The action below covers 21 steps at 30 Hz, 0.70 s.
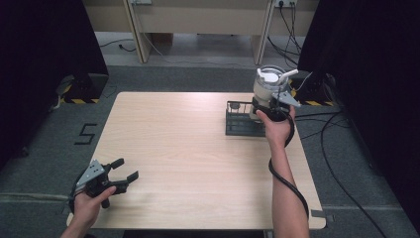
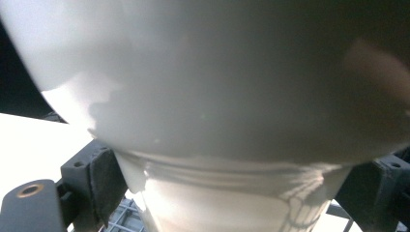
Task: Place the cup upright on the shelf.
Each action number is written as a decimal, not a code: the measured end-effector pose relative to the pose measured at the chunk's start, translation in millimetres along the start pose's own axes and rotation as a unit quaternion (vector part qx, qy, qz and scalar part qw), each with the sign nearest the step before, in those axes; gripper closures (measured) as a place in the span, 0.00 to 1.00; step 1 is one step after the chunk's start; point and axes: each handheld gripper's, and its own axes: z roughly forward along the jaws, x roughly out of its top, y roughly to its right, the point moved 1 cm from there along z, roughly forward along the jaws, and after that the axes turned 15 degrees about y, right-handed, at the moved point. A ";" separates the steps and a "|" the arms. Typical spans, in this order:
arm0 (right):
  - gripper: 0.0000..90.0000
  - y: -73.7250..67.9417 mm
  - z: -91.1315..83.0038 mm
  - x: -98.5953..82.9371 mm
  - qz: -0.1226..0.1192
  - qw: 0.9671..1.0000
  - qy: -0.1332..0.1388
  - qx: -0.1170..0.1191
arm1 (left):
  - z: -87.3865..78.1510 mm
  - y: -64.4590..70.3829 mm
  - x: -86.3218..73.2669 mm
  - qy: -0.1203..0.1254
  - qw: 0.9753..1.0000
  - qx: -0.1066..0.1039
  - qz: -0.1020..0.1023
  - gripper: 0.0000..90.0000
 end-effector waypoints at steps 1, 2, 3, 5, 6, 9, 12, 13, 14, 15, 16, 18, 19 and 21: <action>0.13 0.6 0.3 -0.3 -0.002 1.000 0.001 0.001 | 0.0 0.0 0.0 0.000 1.000 0.000 0.000 0.16; 0.13 0.7 0.4 -0.8 -0.001 1.000 0.001 0.001 | 0.0 0.0 0.0 0.000 1.000 0.000 0.000 0.16; 0.13 0.7 0.5 -1.2 0.000 1.000 0.000 0.000 | 0.1 0.0 -0.1 0.000 1.000 0.000 -0.001 0.16; 0.13 1.5 0.9 -2.7 0.001 1.000 -0.002 -0.001 | 0.1 0.1 -0.1 0.000 1.000 0.000 0.000 0.16; 0.13 1.9 1.3 -3.6 0.002 1.000 -0.002 0.000 | 0.1 0.1 -0.1 0.000 1.000 0.000 0.000 0.16; 0.13 2.5 1.7 -6.5 0.007 1.000 -0.006 -0.003 | 0.0 0.1 0.1 0.000 1.000 0.000 0.000 0.16; 0.13 3.0 2.2 -9.8 0.008 1.000 -0.010 -0.004 | 0.0 0.0 0.0 0.000 1.000 0.000 -0.001 0.16; 0.13 3.3 2.4 -10.6 0.007 1.000 -0.011 -0.004 | 0.1 0.0 -0.1 0.000 1.000 0.000 -0.001 0.16; 0.13 3.7 2.5 -11.7 0.007 1.000 -0.013 -0.005 | 0.1 0.1 0.0 0.000 1.000 -0.001 -0.001 0.16; 0.13 4.1 2.9 -12.9 0.008 1.000 -0.012 -0.004 | 0.0 0.1 0.0 0.000 1.000 -0.001 -0.001 0.16; 0.13 3.9 2.9 -14.0 0.011 1.000 -0.015 -0.006 | 0.0 0.1 0.0 0.000 1.000 0.000 -0.001 0.16; 0.13 4.8 3.7 -17.5 0.010 1.000 -0.019 -0.006 | -0.1 0.0 0.0 0.000 1.000 -0.001 -0.001 0.16; 0.13 4.8 3.7 -17.5 0.010 1.000 -0.019 -0.006 | -0.1 0.0 0.0 0.000 1.000 -0.001 -0.001 0.16; 0.13 4.8 3.8 -19.1 0.013 1.000 -0.021 -0.007 | 0.0 0.1 0.0 0.000 1.000 -0.001 -0.001 0.16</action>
